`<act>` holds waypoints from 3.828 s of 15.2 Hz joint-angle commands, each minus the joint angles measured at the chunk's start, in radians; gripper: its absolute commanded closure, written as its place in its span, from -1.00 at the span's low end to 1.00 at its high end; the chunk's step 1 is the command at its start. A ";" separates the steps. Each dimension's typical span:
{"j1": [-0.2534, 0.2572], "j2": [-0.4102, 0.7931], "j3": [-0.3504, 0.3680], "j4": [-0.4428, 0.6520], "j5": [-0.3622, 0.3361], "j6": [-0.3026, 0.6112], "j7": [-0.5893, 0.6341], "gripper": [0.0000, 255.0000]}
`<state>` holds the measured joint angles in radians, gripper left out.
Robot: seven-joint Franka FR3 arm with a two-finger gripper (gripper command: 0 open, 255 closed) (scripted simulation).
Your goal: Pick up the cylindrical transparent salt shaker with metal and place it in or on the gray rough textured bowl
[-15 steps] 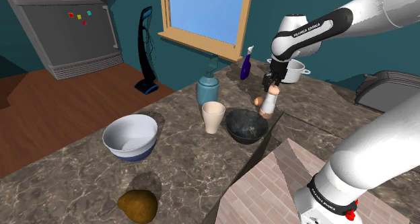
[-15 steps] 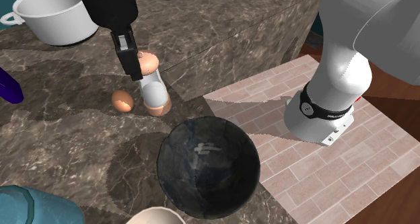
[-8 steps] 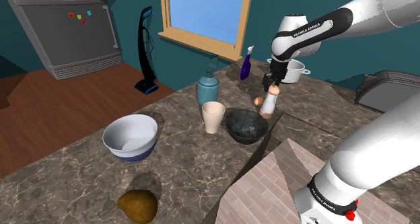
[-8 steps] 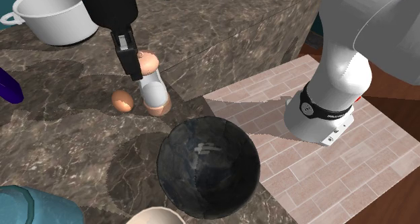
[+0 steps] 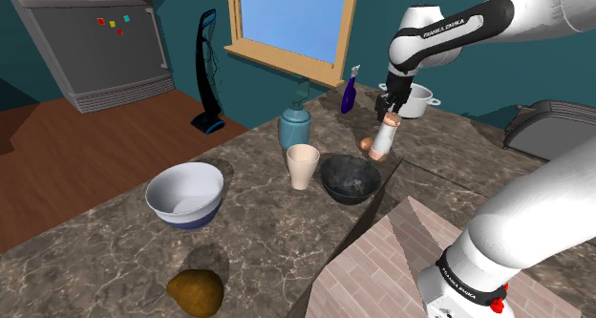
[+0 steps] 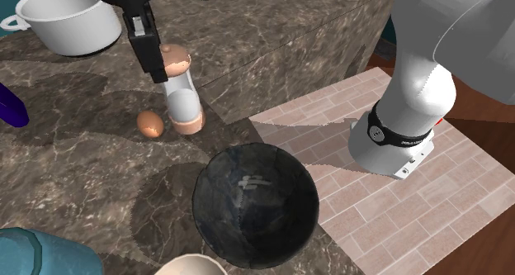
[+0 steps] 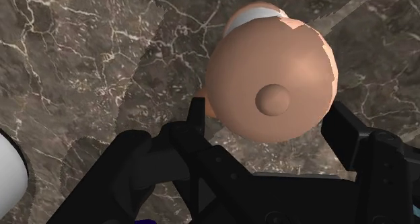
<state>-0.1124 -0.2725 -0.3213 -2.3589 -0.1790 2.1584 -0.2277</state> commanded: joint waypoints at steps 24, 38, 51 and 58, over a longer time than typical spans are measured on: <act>0.008 -0.066 0.030 0.279 0.012 -0.345 -0.017 1.00; 0.096 -0.247 0.267 0.247 0.069 -0.528 0.271 1.00; 0.144 -0.291 0.382 0.184 0.124 -0.520 0.417 1.00; 0.145 -0.305 0.383 0.078 0.124 -0.429 0.423 1.00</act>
<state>0.0330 -0.5768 0.0621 -2.2642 -0.0540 1.7133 0.1952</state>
